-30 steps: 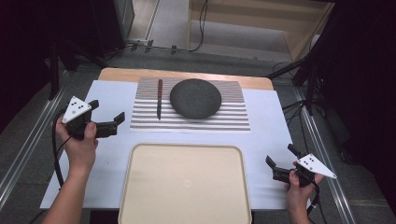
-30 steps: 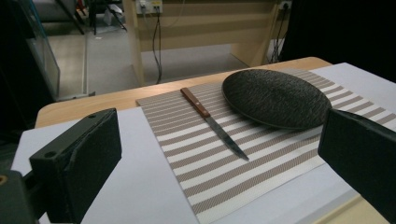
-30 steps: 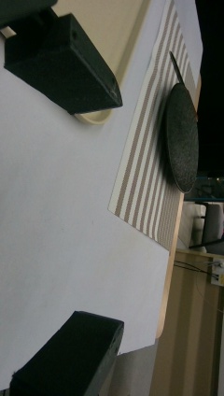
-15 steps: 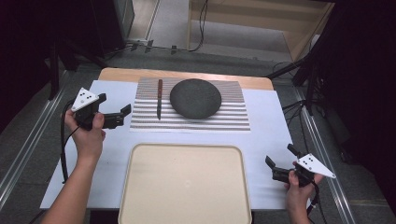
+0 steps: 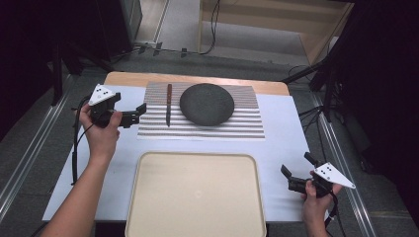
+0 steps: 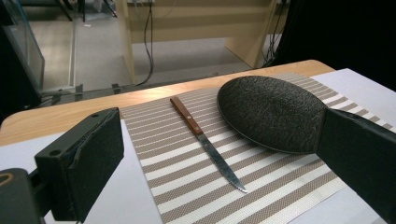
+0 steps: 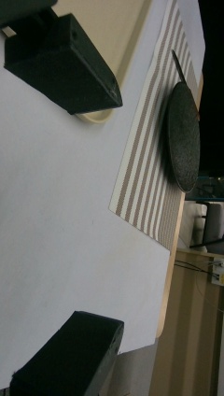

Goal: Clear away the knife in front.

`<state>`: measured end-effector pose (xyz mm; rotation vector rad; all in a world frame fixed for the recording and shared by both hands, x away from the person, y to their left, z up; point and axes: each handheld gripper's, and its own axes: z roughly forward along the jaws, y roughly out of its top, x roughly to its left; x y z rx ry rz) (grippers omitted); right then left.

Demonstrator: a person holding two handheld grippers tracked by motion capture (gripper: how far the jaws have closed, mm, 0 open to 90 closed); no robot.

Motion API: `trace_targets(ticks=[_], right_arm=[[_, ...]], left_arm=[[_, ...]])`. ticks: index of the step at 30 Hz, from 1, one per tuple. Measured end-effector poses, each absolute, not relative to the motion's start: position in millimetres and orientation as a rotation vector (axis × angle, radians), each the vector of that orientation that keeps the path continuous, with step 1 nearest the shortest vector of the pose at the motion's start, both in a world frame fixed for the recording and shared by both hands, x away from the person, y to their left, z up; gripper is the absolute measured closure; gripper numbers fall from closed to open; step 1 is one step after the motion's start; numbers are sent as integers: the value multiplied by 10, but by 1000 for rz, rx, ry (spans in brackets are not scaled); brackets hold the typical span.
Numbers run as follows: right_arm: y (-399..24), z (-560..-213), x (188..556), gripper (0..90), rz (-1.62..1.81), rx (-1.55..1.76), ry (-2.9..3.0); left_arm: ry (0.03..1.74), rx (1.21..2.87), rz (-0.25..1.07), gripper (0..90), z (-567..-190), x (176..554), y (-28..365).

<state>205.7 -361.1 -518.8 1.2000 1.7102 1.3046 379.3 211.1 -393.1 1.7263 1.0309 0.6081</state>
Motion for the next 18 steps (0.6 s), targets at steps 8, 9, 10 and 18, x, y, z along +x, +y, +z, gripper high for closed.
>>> trace_targets(ticks=[8, 9, 10, 18], right_arm=[[-3613, -5189, 2057, 0, 1305, 1205, 1709], [-3614, -5189, 2057, 0, 1305, 1204, 1709], [-3614, -5189, 2058, 0, 1306, 1204, 1709], [-3615, -5189, 2062, 0, 1304, 1203, 1709]], left_arm=[[1057, 1741, 587, 44, -3965, 3952, 1978], [1058, 1745, 585, 44, -3969, 3974, 1968], [1060, 1746, 582, 44, -3975, 3996, 1954], [1081, 1770, 565, 55, -4029, 4155, 1855]])
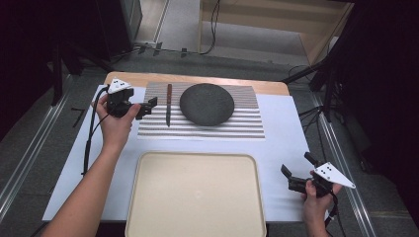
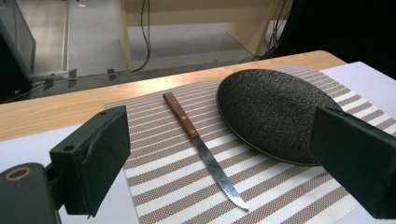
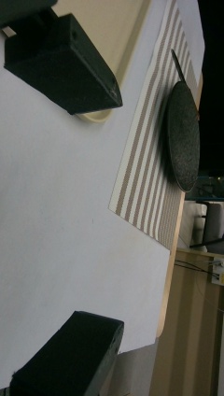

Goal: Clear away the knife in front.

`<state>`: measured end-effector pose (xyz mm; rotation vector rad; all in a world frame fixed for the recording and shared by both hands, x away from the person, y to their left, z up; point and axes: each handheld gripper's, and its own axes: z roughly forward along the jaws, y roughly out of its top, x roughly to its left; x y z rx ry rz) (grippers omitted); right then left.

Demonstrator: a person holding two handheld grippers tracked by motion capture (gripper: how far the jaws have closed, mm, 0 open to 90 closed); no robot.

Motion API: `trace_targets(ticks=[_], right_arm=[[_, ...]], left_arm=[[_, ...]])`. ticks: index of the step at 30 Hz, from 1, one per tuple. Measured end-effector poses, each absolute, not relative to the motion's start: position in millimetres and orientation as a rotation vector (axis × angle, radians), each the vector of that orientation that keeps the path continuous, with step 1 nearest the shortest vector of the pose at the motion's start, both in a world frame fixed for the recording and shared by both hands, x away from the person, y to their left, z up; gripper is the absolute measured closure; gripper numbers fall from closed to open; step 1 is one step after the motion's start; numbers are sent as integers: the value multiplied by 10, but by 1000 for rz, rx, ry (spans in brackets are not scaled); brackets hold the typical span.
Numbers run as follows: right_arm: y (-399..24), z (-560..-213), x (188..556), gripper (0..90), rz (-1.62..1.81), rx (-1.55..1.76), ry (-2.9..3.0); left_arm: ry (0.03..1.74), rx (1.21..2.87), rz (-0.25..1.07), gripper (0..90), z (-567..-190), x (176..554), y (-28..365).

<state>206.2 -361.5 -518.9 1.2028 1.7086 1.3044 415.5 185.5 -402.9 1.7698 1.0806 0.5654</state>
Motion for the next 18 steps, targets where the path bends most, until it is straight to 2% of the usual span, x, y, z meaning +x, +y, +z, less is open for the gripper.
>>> trace_targets(ticks=[18], right_arm=[[-3616, -5190, 2071, 0, 1306, 1198, 1711]], left_arm=[[1124, 1822, 536, 91, -4106, 4516, 1632]])
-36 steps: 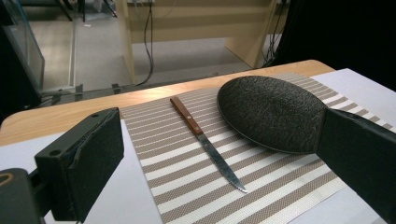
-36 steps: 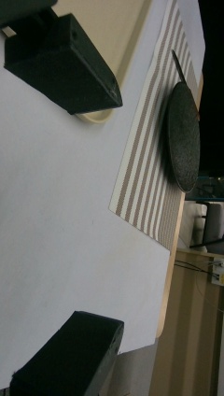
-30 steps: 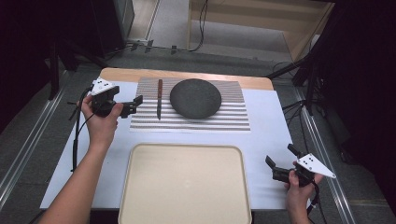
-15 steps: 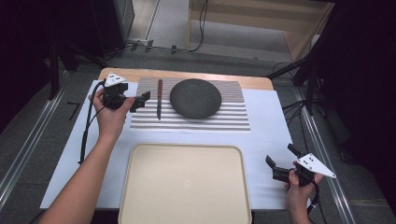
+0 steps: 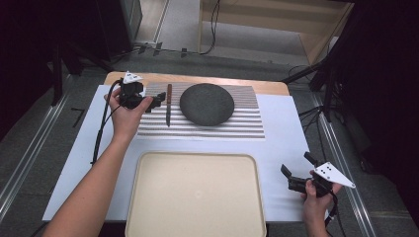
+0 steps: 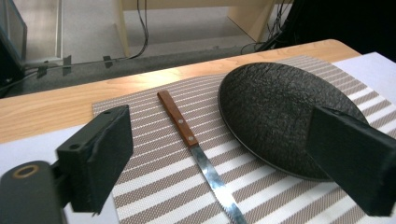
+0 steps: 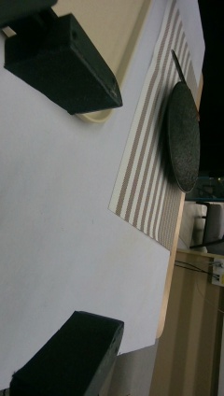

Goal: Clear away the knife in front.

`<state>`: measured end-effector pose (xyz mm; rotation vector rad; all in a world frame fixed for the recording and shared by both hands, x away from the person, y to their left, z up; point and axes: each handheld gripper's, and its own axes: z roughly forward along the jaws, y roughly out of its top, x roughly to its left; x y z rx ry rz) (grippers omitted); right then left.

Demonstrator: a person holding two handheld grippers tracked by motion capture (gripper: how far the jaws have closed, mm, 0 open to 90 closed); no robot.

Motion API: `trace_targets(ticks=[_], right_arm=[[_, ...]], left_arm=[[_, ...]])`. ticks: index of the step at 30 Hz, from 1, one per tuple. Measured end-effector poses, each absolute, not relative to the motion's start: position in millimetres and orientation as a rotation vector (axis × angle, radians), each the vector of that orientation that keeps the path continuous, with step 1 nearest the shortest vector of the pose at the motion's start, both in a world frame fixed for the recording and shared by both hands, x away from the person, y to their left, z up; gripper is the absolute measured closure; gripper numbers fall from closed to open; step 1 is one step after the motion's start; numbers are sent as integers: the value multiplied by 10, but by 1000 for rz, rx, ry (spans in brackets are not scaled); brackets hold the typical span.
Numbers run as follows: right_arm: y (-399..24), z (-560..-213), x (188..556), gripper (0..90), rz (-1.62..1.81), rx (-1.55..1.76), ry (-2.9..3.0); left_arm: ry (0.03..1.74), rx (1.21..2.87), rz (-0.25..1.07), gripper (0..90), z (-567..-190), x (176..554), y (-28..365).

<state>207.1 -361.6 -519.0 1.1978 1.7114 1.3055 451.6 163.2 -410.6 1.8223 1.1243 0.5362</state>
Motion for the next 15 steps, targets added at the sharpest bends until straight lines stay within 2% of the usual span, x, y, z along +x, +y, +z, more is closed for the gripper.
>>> trace_targets(ticks=[15], right_arm=[[-3621, -5190, 2071, 0, 1311, 1205, 1708]], left_arm=[[1197, 1852, 503, 136, -4156, 4821, 1471]])
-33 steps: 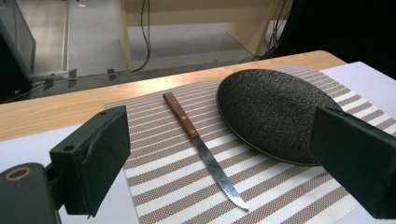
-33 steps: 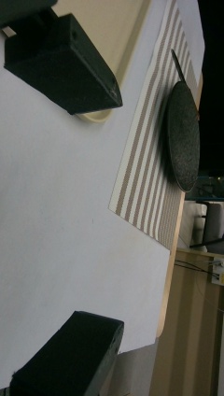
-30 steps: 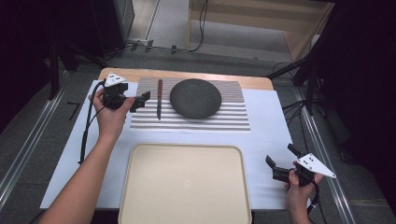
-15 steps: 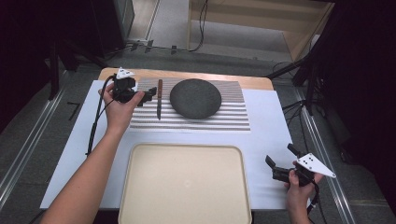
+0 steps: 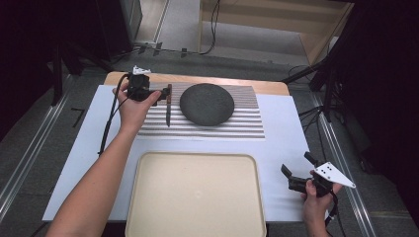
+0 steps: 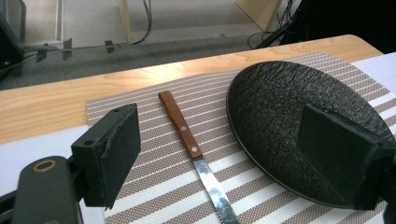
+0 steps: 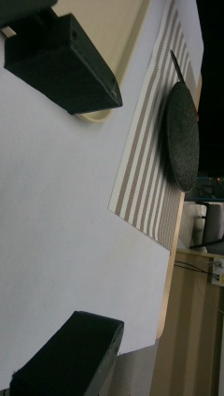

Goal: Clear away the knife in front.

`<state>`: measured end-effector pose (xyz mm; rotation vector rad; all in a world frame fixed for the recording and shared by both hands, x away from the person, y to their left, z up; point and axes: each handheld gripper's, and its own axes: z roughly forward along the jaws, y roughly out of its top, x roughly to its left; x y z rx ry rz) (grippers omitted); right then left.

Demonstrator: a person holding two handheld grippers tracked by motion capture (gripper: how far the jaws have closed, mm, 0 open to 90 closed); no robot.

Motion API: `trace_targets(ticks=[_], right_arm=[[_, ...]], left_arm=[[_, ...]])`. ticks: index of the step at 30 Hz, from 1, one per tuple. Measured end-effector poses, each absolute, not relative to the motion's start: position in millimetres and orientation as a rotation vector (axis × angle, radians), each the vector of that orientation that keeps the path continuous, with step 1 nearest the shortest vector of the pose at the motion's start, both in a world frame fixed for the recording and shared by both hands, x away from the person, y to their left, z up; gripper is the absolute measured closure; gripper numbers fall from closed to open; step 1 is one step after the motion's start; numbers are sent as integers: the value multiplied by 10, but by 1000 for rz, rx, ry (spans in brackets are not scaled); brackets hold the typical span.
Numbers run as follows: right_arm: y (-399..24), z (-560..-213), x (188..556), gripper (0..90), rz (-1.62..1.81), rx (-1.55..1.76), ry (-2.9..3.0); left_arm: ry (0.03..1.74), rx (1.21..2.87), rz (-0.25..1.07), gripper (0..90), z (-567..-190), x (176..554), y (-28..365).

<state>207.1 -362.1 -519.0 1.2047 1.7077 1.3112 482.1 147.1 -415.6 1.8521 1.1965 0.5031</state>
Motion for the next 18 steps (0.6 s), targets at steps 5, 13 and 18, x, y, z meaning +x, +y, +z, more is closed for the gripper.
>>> trace_targets(ticks=[5, 13, 18], right_arm=[[-3623, -5191, 2070, 0, 1312, 1208, 1707], [-3625, -5191, 2074, 0, 1312, 1213, 1707], [-3629, -5192, 2081, 0, 1311, 1212, 1707]], left_arm=[[1238, 1860, 494, 173, -4161, 4924, 1411], [1313, 1902, 479, 283, -4169, 5083, 1244], [1334, 1943, 467, 313, -4182, 5186, 1136]])
